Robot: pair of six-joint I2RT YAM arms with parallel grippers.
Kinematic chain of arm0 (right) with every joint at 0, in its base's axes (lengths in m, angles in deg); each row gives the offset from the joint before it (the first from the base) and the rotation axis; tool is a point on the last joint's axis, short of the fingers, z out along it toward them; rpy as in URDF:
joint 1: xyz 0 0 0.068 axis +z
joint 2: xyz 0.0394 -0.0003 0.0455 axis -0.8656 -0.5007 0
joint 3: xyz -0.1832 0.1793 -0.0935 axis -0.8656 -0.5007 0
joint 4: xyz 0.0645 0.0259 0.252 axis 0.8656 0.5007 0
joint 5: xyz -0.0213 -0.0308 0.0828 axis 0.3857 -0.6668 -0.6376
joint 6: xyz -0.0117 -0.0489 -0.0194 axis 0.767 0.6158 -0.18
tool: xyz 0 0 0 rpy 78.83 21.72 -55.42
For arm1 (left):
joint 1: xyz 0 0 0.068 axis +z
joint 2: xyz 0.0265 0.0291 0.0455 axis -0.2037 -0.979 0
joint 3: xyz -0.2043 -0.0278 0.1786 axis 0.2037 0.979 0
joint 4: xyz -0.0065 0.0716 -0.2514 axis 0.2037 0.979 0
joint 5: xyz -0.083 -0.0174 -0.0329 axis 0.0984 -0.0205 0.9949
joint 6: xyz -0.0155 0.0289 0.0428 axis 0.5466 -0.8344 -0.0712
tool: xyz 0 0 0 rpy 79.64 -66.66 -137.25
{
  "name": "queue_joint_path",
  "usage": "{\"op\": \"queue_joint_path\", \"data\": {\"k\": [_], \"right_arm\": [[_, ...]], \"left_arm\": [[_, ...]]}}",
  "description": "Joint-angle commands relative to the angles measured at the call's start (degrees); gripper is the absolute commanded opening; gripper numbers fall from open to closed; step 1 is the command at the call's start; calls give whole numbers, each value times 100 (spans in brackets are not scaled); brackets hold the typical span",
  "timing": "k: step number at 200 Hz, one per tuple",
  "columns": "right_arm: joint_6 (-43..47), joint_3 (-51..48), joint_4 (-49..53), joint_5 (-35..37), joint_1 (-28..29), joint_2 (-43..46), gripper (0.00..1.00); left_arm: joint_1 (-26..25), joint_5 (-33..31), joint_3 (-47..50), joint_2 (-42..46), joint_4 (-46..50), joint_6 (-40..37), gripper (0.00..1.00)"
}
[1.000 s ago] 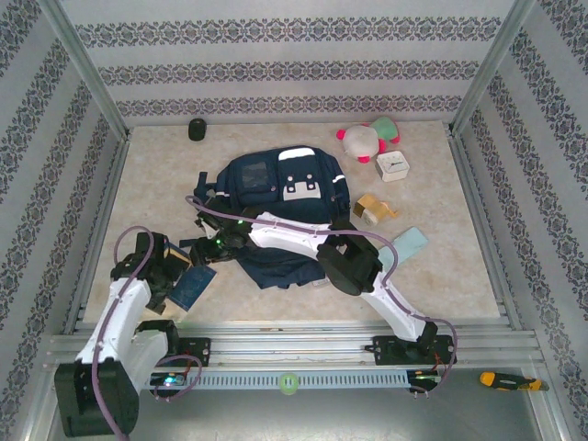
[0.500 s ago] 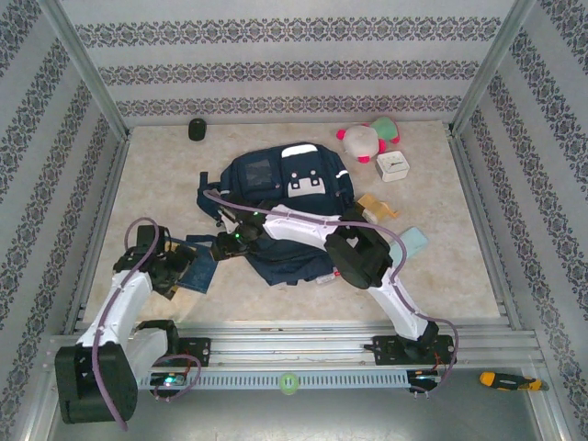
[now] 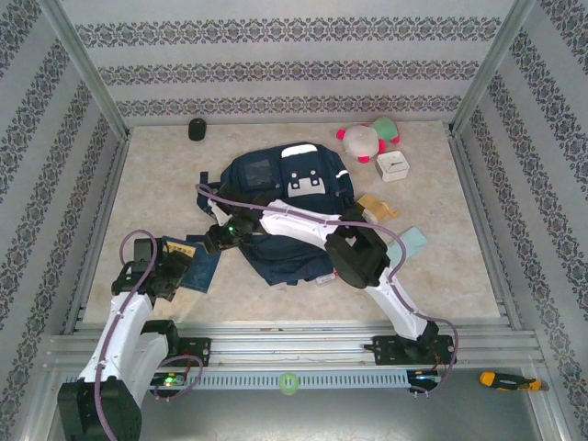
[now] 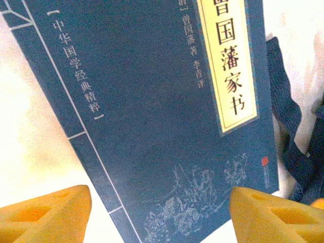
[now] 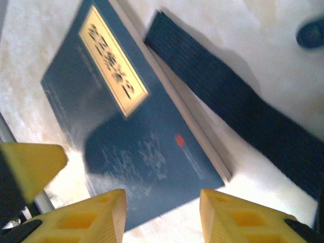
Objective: Pack the student bag
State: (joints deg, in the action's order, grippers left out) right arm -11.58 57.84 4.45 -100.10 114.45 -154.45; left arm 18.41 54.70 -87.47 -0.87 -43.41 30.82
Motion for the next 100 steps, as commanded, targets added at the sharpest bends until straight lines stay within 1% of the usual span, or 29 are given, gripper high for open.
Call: {"op": "queue_joint_path", "data": {"k": [1, 24, 51, 73, 91, 100], "right_arm": [[172, 508, -42, -63, -27, -404, 41], [172, 898, 47, -108, -24, -761, 40], [238, 1193, 249, -79, -1, -1095, 39], [251, 1151, 414, -4, 8, -1203, 37], [232, 1069, 592, 71, 15, -1211, 35], [205, 1022, 659, 69, 8, -1193, 32]], "left_arm": [[11, -204, 104, -12, -297, 191, 68], [11, -276, 117, -35, -252, 124, 65], [11, -261, 259, -58, -460, 148, 62], [11, -201, 339, -145, -593, 101, 59], [10, -157, 406, -206, -732, 54, 59], [11, -119, 449, -234, -853, 52, 59]]}}
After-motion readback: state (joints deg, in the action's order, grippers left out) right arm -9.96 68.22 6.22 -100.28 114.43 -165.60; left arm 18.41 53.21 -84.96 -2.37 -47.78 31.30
